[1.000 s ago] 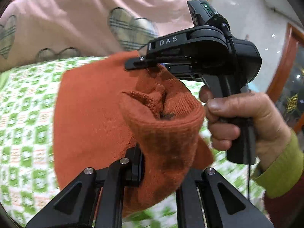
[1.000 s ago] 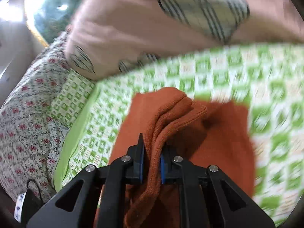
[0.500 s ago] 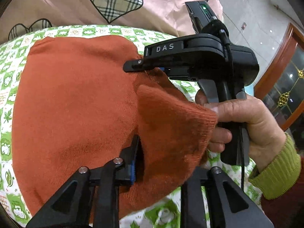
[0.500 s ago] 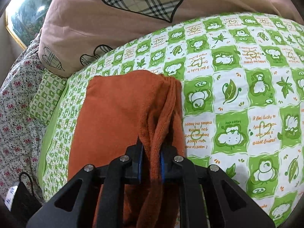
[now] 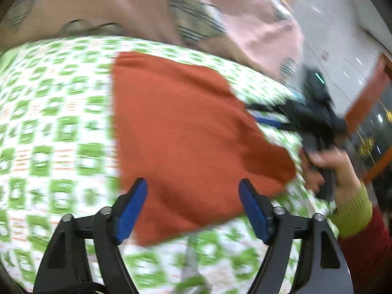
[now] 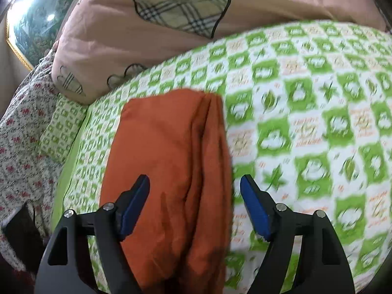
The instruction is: Fold small clothes
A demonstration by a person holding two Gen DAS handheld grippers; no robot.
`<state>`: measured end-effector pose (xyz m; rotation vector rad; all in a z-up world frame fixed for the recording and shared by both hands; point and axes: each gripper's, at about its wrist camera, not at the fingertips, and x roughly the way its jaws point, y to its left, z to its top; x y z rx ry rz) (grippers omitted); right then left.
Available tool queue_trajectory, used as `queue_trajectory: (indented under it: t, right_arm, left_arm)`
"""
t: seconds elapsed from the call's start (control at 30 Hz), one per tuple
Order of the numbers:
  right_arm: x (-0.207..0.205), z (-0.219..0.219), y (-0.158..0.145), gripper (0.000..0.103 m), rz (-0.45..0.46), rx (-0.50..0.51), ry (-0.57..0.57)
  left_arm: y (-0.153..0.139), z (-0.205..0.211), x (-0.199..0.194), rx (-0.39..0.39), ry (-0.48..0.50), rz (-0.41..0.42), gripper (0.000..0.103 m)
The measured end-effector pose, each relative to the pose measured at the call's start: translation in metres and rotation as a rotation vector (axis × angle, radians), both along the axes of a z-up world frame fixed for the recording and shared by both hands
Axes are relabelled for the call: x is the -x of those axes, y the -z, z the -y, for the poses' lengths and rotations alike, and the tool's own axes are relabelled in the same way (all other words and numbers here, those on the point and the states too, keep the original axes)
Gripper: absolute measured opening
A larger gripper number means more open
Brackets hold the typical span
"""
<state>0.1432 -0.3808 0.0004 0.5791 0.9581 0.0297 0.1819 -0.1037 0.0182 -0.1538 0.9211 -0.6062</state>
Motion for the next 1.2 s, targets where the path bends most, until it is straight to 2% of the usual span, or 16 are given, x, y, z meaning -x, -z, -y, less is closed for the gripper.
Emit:
queue_trajectory:
  t: [0.13,0.27,0.3,0.37,0.4,0.43,0.47,0.5,0.57,0.6,0.67,0.73,0.93,1.1,1.2]
  right_arm:
    - [-0.003,-0.007,0.013,0.078,-0.045,0.012,-0.029]
    - [-0.014,-0.007,0.026,0.078,-0.059,-0.039,-0.051]
    - [-0.017,-0.009,0.03,0.077,-0.066,-0.04,-0.059]
    - [-0.023,-0.014,0.037,0.07,-0.086,-0.039,-0.075]
    - [-0.026,-0.017,0.04,0.059,-0.09,-0.044,-0.082]
    - [-0.027,-0.02,0.042,0.049,-0.095,-0.05,-0.085]
    - [-0.029,-0.022,0.043,0.043,-0.098,-0.061,-0.084]
    - [-0.03,-0.023,0.043,0.036,-0.098,-0.078,-0.082]
    - [-0.026,-0.028,0.034,0.032,-0.07,-0.09,-0.066]
    - [-0.025,-0.031,0.028,0.031,-0.056,-0.093,-0.065]
    - [-0.021,-0.045,0.014,0.03,-0.012,-0.118,-0.08]
    - [-0.019,-0.065,0.005,0.03,0.015,-0.136,-0.11]
    - [-0.021,-0.138,-0.002,0.03,0.07,-0.232,-0.209]
    - [-0.032,-0.183,0.025,0.03,0.02,-0.283,-0.254]
    - [-0.032,-0.196,0.041,0.033,-0.026,-0.24,-0.239]
  left_arm:
    - [0.023,-0.03,-0.038,0.05,-0.08,-0.122,0.08]
    - [0.053,-0.027,-0.082,0.092,-0.09,-0.234,0.08]
    - [0.056,-0.024,-0.09,0.107,-0.089,-0.231,0.081]
    - [0.051,-0.014,-0.098,0.11,-0.063,-0.181,0.078]
    - [0.052,-0.005,-0.102,0.123,-0.007,-0.178,0.06]
    - [0.053,0.0,-0.104,0.104,0.005,-0.184,0.041]
    - [0.054,0.004,-0.105,0.083,0.009,-0.177,0.038]
    - [0.049,0.005,-0.103,0.075,0.021,-0.152,0.03]
    - [0.035,0.001,-0.095,0.08,0.037,-0.115,0.025]
    - [0.025,-0.008,-0.087,0.107,0.043,-0.097,0.022]
    - [0.009,-0.024,-0.075,0.122,0.039,-0.065,0.022]
    - [-0.007,-0.048,-0.057,0.101,0.026,-0.021,0.021]
    - [-0.028,-0.128,-0.023,0.091,-0.044,-0.028,0.021]
    - [-0.01,-0.172,-0.003,0.054,-0.104,-0.075,0.022]
    - [0.012,-0.183,0.003,0.009,-0.139,-0.098,0.026]
